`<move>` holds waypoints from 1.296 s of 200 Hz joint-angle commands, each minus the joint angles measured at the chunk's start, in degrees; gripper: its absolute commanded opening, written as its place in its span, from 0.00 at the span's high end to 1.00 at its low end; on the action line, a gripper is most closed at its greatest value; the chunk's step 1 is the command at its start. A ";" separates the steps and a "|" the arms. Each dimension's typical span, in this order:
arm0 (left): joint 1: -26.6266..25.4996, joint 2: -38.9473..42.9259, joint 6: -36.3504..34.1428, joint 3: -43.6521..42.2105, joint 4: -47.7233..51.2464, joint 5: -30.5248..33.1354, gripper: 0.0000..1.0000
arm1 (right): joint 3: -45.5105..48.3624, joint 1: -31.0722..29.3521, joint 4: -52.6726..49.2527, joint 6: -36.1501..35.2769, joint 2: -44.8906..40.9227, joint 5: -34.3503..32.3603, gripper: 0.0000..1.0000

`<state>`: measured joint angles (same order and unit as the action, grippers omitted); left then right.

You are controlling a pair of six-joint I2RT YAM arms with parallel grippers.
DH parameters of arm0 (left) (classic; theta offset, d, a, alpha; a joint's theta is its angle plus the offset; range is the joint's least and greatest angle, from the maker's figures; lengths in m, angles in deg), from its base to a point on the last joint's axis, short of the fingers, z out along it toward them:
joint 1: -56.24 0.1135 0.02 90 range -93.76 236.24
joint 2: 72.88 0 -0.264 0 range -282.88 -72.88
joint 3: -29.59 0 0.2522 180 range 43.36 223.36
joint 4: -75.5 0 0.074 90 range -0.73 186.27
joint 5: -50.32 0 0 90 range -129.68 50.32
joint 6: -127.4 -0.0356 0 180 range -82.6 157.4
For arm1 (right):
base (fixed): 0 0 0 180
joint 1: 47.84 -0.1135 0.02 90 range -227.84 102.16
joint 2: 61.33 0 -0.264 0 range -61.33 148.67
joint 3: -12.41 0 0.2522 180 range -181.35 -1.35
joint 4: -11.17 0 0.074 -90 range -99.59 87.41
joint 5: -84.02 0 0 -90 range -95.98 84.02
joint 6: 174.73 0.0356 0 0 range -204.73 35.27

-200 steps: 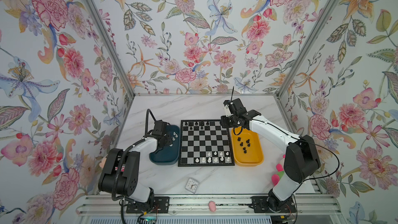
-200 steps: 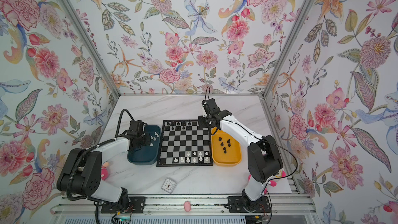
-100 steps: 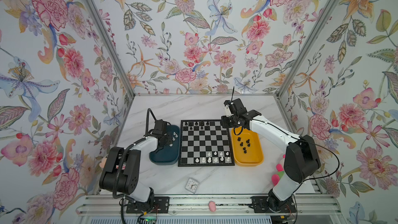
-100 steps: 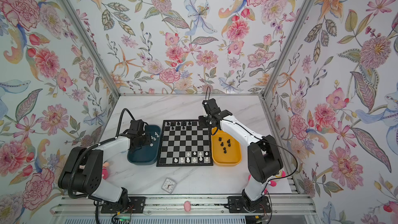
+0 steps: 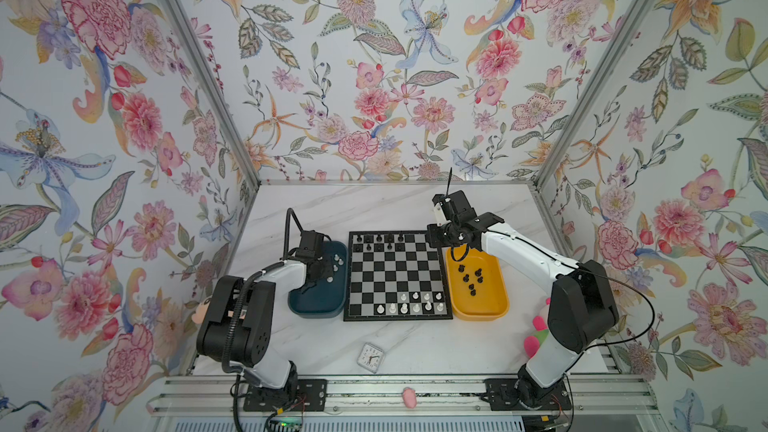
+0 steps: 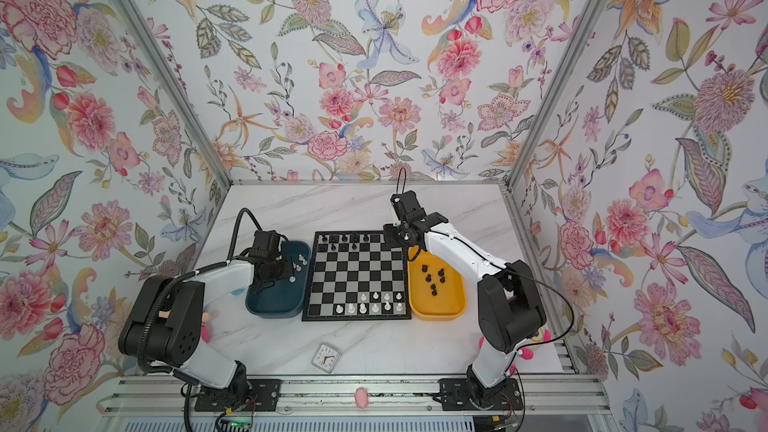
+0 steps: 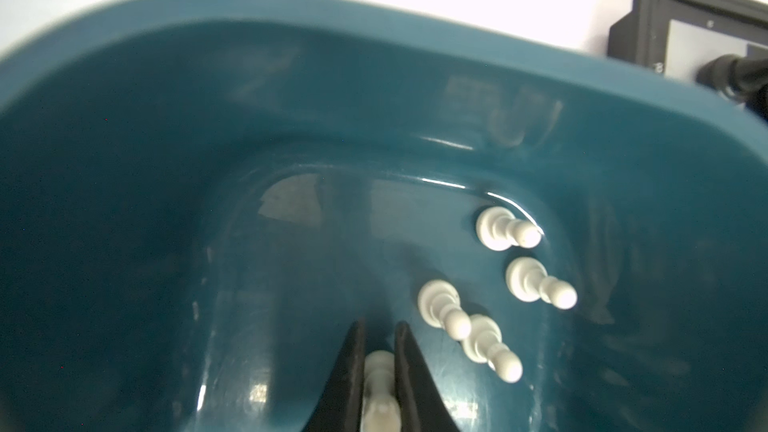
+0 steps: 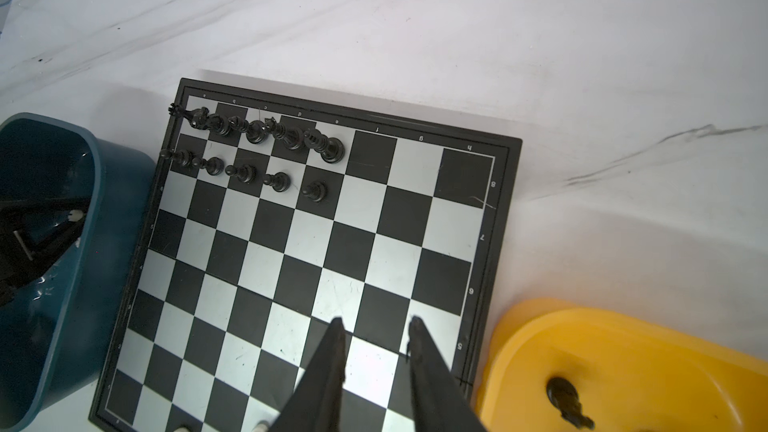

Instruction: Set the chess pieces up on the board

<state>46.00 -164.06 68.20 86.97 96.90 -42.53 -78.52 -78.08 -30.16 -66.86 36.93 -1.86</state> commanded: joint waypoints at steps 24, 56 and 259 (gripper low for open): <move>0.50 0.37 -0.97 1.38 1.02 -0.53 0.87 | 0.66 0.27 0.15 0.72 0.81 0.19 0.71; 0.48 1.18 -1.01 1.65 1.67 -0.05 0.92 | 0.78 0.27 0.18 0.78 0.73 0.19 0.72; -0.03 8.48 -1.27 -8.45 -15.34 5.44 0.90 | 1.54 0.09 0.15 1.38 0.22 -0.52 0.72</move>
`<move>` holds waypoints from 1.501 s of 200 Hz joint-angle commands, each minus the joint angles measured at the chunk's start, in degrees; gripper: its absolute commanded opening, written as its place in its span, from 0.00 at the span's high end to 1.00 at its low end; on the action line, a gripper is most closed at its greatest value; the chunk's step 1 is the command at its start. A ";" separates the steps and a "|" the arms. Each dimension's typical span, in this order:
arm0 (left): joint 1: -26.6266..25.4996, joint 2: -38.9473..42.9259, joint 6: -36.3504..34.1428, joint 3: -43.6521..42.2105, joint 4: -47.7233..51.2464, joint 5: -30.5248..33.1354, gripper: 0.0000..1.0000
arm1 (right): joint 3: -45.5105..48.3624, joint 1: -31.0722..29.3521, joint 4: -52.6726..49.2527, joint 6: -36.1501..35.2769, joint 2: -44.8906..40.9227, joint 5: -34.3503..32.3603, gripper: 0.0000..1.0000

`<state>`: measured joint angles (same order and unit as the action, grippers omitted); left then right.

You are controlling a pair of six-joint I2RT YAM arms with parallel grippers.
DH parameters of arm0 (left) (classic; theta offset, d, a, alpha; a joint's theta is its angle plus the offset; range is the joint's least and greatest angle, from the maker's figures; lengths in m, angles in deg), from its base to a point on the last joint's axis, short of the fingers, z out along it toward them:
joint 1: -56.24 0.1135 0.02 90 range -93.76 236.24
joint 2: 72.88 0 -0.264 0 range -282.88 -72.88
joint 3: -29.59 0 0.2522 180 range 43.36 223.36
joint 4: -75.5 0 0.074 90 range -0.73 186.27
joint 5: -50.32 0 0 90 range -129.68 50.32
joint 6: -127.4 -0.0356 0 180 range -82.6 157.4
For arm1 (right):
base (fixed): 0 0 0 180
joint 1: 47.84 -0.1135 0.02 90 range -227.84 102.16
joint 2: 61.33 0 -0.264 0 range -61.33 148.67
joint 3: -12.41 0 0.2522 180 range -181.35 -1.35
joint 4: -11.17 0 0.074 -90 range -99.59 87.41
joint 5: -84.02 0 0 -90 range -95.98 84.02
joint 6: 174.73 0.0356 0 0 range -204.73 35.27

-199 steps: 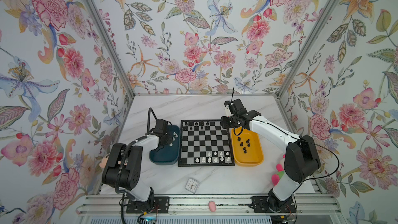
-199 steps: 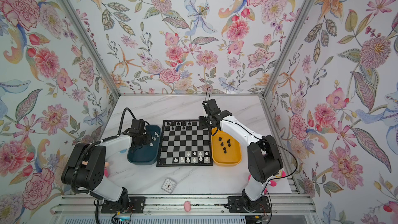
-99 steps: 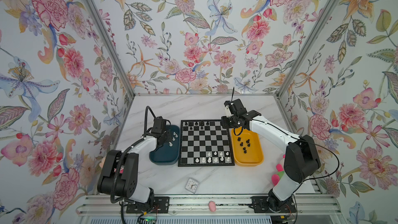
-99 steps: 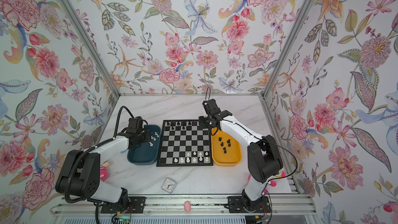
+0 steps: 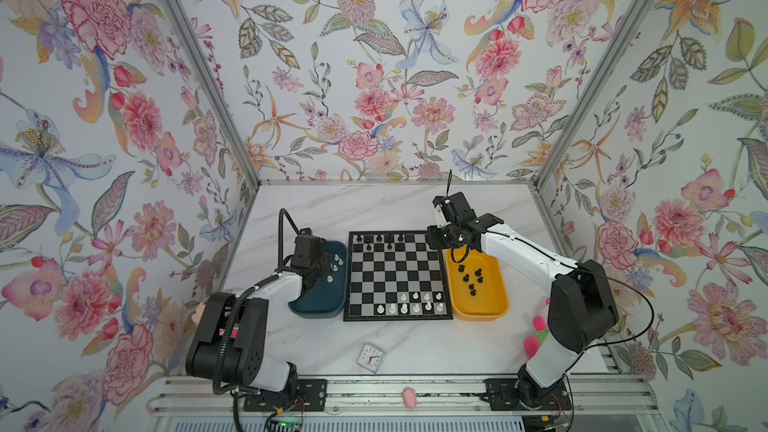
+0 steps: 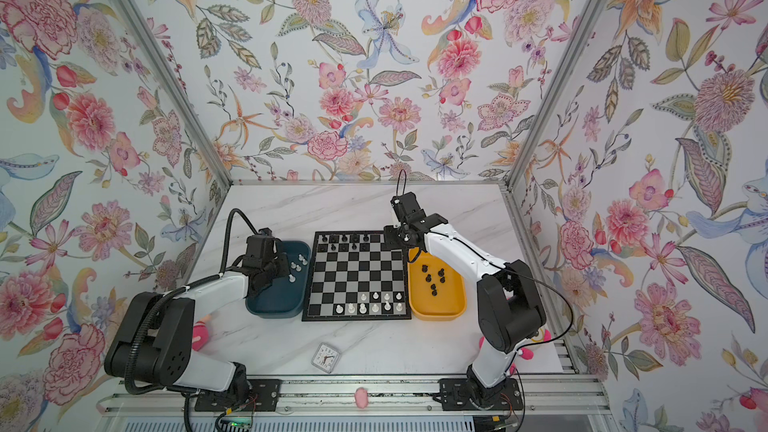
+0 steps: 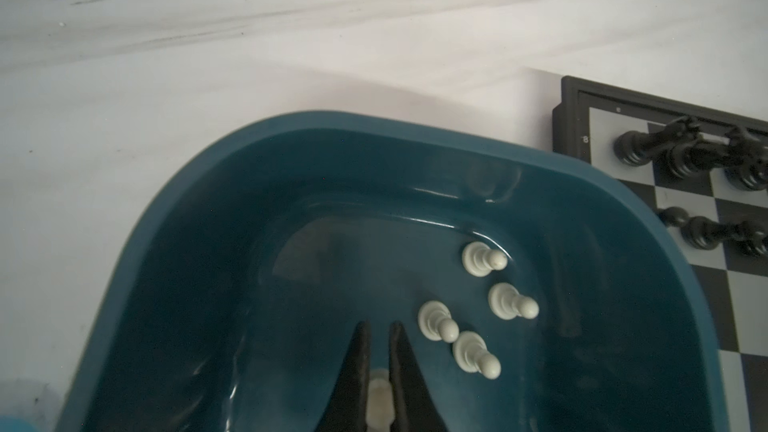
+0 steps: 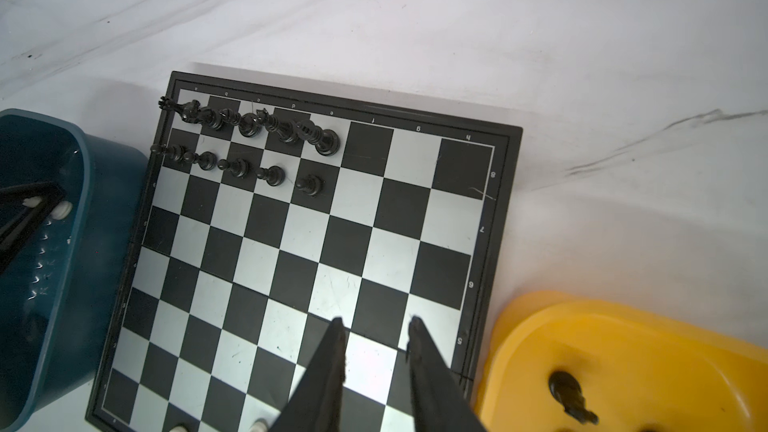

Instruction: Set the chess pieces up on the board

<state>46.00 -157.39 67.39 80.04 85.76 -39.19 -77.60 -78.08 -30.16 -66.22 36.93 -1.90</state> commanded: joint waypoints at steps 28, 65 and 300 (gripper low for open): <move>-0.04 1.40 -0.53 -2.48 -5.53 2.58 0.89 | 0.40 -0.07 0.08 0.77 0.60 -0.37 0.72; -0.21 0.15 -0.66 -2.94 -7.11 2.66 0.87 | 0.31 -0.08 0.06 0.80 0.46 -0.38 0.72; -1.01 -4.52 -1.06 -3.15 -9.23 2.15 0.73 | 1.36 -0.18 0.07 0.93 -0.08 -0.83 0.71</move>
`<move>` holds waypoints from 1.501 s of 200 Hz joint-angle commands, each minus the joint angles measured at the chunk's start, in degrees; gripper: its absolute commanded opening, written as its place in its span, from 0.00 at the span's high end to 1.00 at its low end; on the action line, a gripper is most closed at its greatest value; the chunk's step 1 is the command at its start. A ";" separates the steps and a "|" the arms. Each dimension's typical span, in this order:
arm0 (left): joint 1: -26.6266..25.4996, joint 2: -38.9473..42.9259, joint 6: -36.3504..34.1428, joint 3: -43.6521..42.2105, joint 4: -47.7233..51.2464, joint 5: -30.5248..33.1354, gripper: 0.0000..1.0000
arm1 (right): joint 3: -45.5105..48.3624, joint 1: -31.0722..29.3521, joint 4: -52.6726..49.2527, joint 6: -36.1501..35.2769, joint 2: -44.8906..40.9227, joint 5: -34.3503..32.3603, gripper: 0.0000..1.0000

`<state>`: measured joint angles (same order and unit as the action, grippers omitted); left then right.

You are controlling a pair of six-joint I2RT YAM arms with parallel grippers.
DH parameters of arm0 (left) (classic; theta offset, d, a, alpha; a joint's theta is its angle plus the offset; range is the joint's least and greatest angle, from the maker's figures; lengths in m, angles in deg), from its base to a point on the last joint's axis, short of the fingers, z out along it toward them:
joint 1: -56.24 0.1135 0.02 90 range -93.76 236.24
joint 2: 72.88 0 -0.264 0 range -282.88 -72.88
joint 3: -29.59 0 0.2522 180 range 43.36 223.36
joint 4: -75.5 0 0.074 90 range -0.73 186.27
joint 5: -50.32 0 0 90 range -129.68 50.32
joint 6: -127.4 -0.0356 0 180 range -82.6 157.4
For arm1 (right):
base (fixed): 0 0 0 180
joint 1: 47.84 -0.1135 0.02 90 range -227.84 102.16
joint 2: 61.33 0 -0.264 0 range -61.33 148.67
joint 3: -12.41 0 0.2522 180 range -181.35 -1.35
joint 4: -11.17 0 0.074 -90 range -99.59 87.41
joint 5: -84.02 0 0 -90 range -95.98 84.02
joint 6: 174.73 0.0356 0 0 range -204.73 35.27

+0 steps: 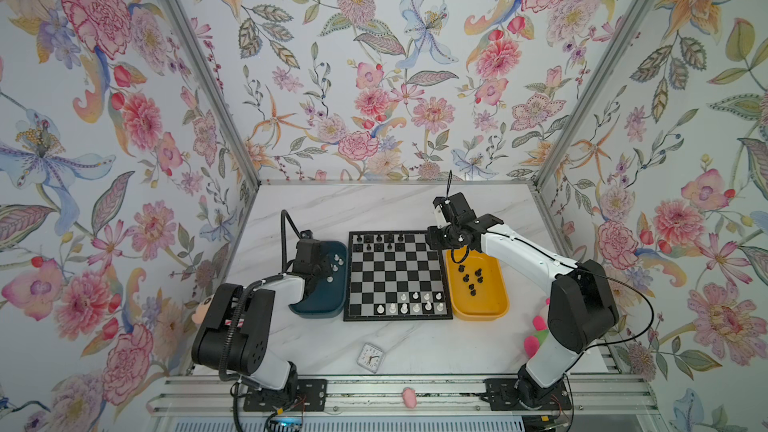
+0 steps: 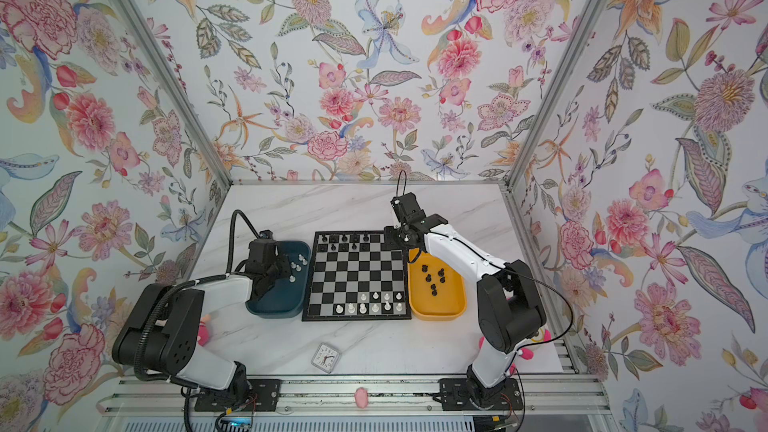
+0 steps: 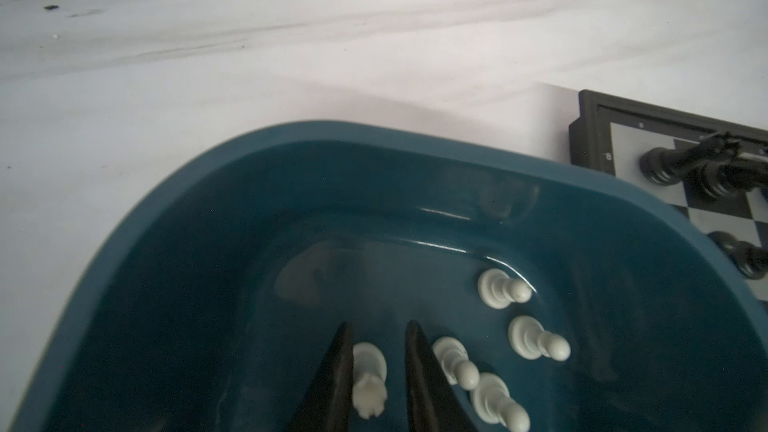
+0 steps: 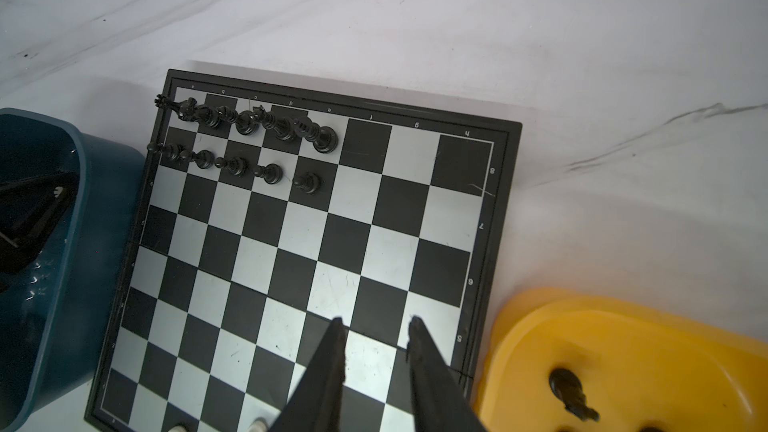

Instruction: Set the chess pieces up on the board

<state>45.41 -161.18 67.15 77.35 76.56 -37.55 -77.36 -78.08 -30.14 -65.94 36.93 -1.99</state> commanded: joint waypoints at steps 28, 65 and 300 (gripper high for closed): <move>-0.39 -0.25 -0.84 -0.04 0.86 0.24 0.71 | 1.01 -0.17 0.04 0.66 -0.17 -0.74 0.71; -0.47 3.30 -0.81 1.43 4.12 1.32 0.69 | 1.21 -0.08 0.04 0.65 -0.48 -0.91 0.71; 1.19 -5.78 -7.61 22.69 40.49 -2.16 0.66 | 4.35 1.59 1.60 0.31 -1.75 0.75 0.71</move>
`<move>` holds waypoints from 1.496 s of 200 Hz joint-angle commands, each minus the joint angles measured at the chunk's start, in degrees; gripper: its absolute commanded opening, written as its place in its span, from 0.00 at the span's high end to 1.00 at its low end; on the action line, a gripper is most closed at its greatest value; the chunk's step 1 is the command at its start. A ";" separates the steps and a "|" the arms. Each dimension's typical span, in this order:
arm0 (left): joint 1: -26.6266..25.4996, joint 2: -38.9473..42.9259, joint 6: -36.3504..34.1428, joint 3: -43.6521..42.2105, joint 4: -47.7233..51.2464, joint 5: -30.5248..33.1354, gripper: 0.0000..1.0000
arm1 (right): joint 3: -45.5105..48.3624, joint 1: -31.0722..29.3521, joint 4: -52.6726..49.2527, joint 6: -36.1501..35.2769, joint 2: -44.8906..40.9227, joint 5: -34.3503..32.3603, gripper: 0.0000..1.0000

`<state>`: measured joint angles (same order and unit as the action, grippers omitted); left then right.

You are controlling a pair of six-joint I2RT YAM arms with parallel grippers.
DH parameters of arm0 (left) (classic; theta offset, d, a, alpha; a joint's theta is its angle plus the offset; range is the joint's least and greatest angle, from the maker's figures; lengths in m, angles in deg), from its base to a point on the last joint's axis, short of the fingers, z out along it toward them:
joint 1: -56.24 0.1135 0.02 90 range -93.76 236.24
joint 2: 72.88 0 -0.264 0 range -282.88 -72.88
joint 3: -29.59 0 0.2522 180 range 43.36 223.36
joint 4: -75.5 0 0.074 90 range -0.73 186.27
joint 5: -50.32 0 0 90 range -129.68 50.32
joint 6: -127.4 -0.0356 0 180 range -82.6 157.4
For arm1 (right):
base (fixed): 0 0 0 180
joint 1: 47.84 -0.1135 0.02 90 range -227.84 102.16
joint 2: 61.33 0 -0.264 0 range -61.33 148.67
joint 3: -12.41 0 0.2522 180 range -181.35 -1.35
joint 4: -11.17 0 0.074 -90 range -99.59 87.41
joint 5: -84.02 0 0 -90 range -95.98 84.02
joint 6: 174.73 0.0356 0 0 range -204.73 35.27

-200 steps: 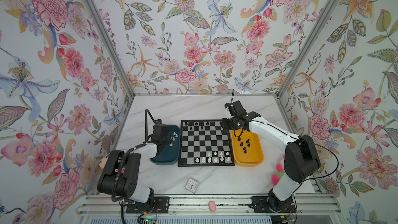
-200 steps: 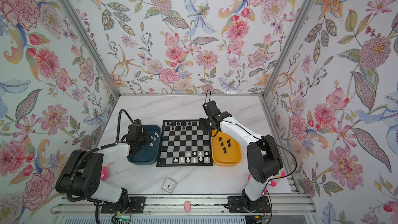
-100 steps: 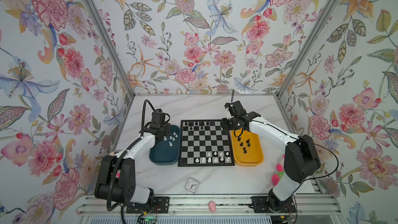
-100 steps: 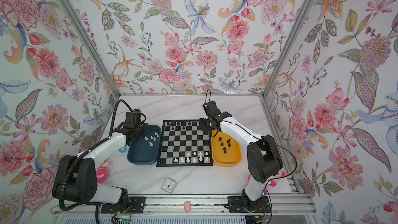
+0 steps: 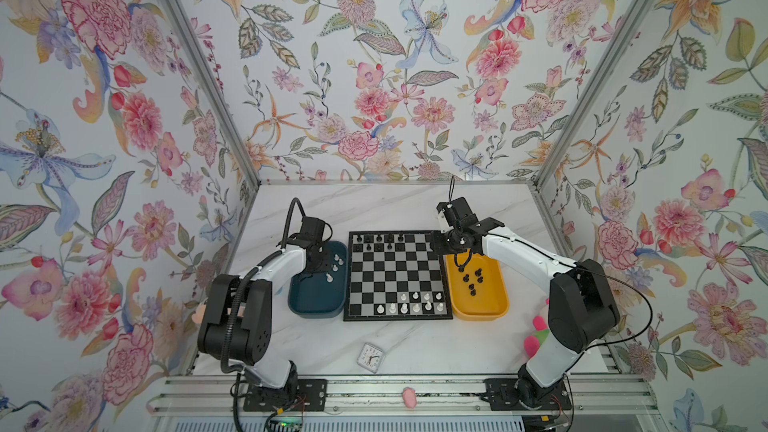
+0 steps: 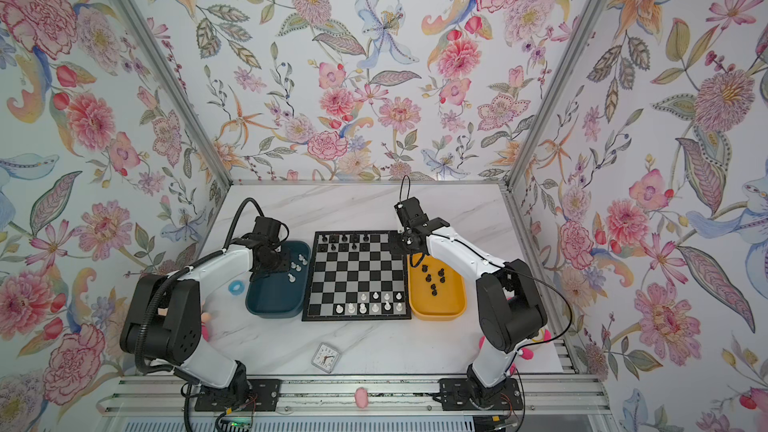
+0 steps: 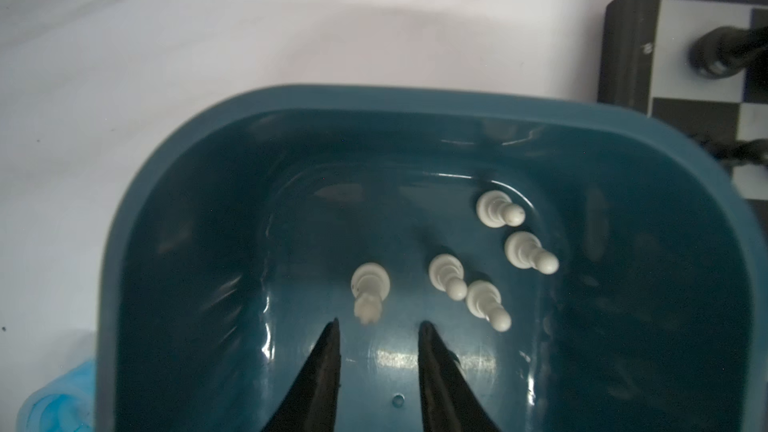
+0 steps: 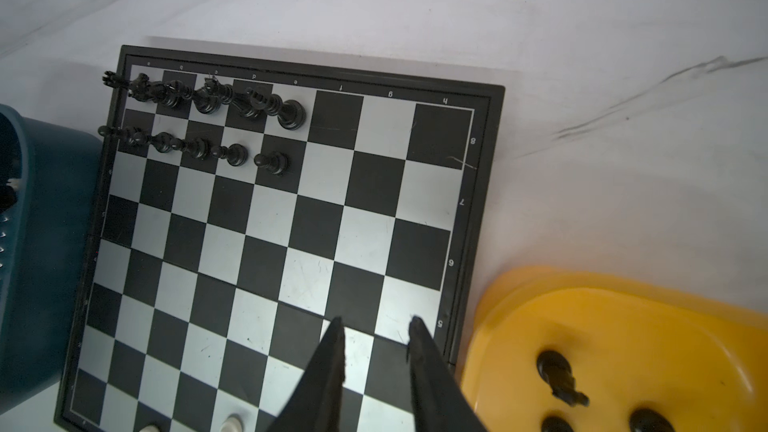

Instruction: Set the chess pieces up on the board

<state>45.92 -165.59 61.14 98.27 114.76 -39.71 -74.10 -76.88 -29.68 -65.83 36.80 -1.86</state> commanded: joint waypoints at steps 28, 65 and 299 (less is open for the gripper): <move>1.14 -2.26 -1.57 1.93 1.76 0.32 0.68 | 1.48 0.60 1.44 0.38 -1.75 0.63 0.71; 1.64 -3.59 -1.51 2.47 1.23 0.74 0.69 | 1.56 0.72 1.51 0.45 -1.58 0.79 0.71; 1.89 -4.33 -1.51 3.18 -1.47 -2.08 0.76 | 1.92 1.00 1.83 0.85 -1.27 1.02 0.72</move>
<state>47.25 -170.29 60.49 99.82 113.84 -40.83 -72.90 -76.14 -28.19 -65.79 36.47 -1.40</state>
